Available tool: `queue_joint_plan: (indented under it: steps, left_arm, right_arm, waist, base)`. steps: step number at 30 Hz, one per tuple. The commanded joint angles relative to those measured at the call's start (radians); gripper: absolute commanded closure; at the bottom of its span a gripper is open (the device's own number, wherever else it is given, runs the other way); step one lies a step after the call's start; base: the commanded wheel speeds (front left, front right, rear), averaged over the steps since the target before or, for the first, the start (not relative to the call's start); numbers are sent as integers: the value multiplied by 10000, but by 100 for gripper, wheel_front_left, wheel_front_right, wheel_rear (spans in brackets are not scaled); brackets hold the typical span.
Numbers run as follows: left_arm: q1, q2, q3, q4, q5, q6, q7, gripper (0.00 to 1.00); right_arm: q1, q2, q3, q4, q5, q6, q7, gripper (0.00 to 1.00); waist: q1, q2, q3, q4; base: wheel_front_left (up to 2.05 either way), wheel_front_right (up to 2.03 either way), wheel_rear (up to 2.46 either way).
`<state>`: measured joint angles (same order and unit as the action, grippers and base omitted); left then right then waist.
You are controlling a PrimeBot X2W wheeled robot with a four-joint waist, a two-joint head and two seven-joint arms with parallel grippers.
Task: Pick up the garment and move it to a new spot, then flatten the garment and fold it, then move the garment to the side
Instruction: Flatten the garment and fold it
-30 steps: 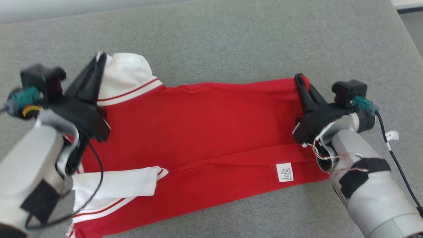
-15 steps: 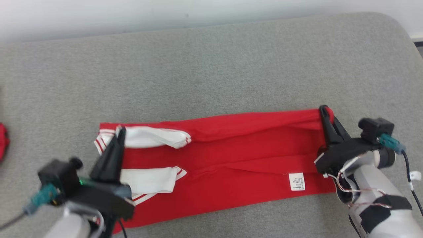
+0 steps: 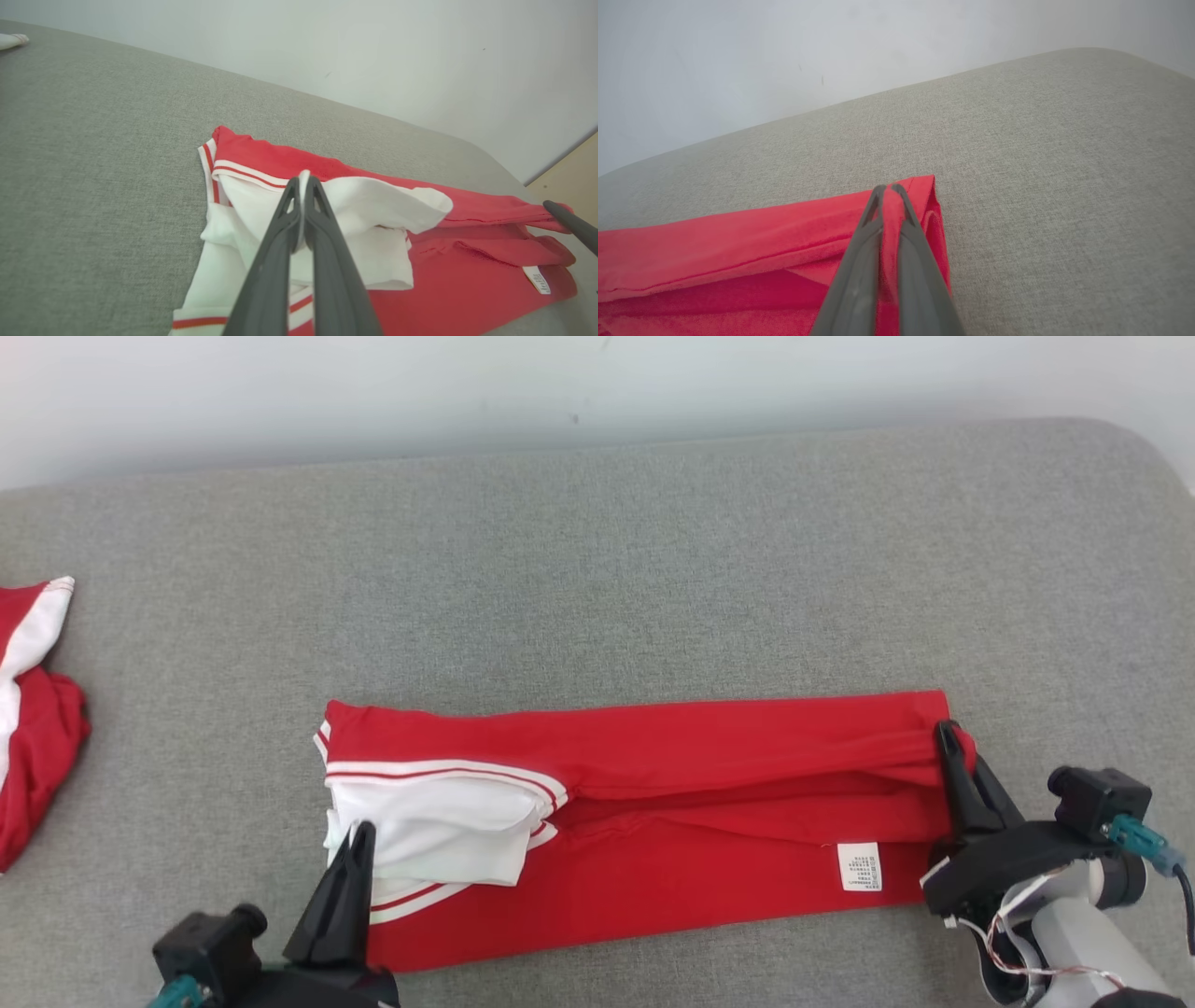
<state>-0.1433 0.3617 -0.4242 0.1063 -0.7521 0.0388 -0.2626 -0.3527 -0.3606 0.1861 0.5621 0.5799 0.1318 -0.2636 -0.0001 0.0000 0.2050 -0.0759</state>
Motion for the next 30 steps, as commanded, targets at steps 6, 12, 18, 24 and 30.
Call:
queue_joint_plan:
  steps: [6, 12, 18, 24, 30]
  left_arm:
    - [367, -461, 655, 510, 995, -255, -31, 2]
    - [703, -1137, 1795, 221, 2295, -311, -30, 0]
    - [1033, -1714, 3296, -212, 3367, -483, -30, 0]
    - [1224, -2007, 4291, -328, 4281, -656, -30, 0]
    - [1404, -2323, 4980, -224, 5143, -863, -30, 0]
  right_arm:
    - [421, 153, -153, -102, 14, -24, 100, 3]
    - [408, 124, -208, -338, -61, -24, 121, 0]
    - [251, -91, -408, -414, -160, -24, 376, 0]
    - [130, -208, -792, 99, -489, -24, 891, 0]
    - [73, -85, -1060, 1019, -713, -24, 1346, 0]
  waist:
    - [1, 0, -203, 61]
    - [1, 0, -409, 62]
    - [1, 0, -609, 89]
    - [1, 0, -724, 191]
    - [1, 0, -799, 349]
  base:
    - [0, 0, 0]
    - [0, 0, 0]
    - [0, 0, 0]
    - [0, 0, 0]
    - [0, 0, 0]
